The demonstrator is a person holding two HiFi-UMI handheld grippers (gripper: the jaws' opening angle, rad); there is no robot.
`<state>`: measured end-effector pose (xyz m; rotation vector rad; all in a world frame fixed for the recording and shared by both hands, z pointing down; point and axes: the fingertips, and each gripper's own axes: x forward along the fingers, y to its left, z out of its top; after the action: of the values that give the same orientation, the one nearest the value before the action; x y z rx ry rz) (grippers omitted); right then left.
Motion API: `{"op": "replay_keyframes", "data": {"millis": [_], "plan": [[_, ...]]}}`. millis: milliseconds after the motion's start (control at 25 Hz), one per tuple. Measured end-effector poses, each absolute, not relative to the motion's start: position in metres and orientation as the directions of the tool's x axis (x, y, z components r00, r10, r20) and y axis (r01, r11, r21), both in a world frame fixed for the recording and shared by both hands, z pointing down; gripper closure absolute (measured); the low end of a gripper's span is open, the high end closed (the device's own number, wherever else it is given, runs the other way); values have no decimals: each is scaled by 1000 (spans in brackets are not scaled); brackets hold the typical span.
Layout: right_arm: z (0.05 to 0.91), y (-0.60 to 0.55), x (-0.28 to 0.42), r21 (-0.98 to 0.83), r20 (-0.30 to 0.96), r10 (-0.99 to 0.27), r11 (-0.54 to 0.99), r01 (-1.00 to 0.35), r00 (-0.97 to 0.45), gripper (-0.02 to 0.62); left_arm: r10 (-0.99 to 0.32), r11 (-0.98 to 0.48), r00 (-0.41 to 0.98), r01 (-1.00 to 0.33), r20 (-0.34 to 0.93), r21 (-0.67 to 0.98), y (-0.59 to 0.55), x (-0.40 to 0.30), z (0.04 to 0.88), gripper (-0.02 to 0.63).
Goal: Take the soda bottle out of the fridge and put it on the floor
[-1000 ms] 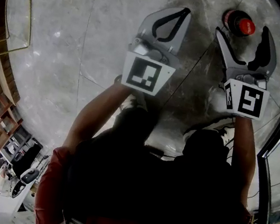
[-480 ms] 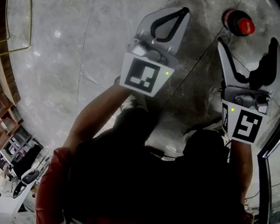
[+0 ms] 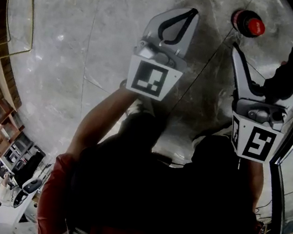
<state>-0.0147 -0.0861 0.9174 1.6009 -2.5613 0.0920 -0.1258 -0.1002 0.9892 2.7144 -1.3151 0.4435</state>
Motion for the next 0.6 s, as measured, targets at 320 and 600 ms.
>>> {"op": "replay_keyframes", "data": {"millis": [320,600], "plan": [[915,-85,-12,11,132,-891,440,-898,-435,252,-758,-617,581,-786,296,-36,-101,-127,988,606],[918,-84,-8,17,137,-898,425,-905,-419,359,-754,-623,584,-781,302,-43,-100,-126,990,606]]}}
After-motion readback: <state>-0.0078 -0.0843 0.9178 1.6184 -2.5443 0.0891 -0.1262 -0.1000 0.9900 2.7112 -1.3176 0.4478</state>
